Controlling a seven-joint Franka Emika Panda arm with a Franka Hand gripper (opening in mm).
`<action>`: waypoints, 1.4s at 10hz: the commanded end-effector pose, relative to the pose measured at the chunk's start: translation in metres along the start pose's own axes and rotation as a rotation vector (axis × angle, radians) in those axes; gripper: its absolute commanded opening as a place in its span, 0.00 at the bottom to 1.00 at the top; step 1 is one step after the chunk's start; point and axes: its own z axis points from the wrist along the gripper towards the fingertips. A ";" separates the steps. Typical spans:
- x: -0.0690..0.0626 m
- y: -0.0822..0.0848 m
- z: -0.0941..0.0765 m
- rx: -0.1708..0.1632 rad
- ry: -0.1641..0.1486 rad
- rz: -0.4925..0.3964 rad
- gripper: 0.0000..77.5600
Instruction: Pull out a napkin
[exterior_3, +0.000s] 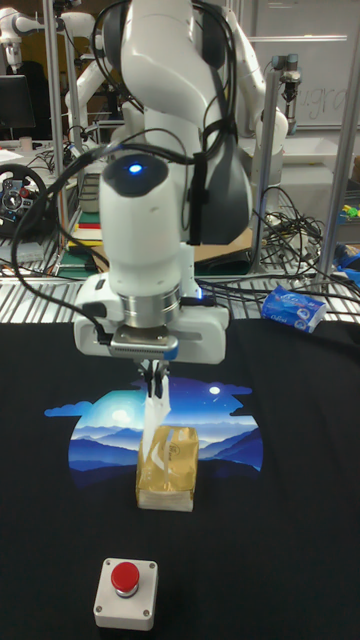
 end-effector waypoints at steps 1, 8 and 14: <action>0.000 -0.001 -0.004 0.029 -0.006 -0.004 0.01; -0.006 -0.009 -0.002 0.046 -0.005 -0.034 0.01; -0.010 -0.012 0.001 0.013 0.000 -0.035 0.01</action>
